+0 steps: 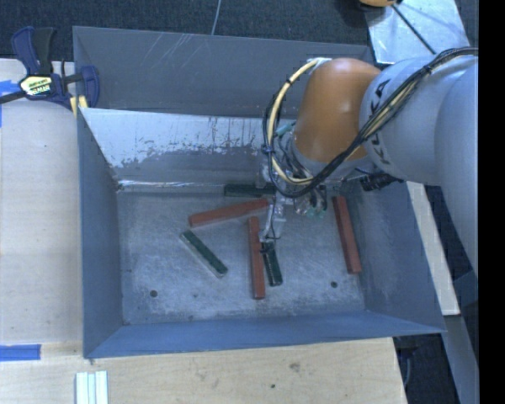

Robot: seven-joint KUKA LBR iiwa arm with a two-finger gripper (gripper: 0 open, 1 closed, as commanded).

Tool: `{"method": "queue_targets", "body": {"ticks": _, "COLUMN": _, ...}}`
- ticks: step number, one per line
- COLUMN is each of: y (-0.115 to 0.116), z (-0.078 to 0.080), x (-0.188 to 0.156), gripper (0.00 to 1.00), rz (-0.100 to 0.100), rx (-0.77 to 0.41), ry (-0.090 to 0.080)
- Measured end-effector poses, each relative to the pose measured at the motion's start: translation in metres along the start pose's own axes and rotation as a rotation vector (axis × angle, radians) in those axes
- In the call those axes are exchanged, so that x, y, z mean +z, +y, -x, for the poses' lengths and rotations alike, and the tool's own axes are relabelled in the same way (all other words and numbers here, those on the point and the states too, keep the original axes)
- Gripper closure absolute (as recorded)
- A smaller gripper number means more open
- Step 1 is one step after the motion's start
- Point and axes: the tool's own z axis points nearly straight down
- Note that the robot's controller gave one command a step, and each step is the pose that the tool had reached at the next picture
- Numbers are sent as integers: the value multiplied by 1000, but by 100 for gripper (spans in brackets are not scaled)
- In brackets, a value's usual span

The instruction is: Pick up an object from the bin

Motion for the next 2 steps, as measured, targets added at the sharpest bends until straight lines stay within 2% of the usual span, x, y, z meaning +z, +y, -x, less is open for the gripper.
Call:
{"method": "queue_targets", "body": {"ticks": 1, "y": -9, "z": 8, "x": 10, "gripper": 0, "rz": 2, "rx": -123, "ry": -4}}
{"method": "queue_targets", "body": {"ticks": 2, "y": -8, "z": 23, "x": 36, "gripper": 100, "rz": 2, "rx": -479, "ry": -19}}
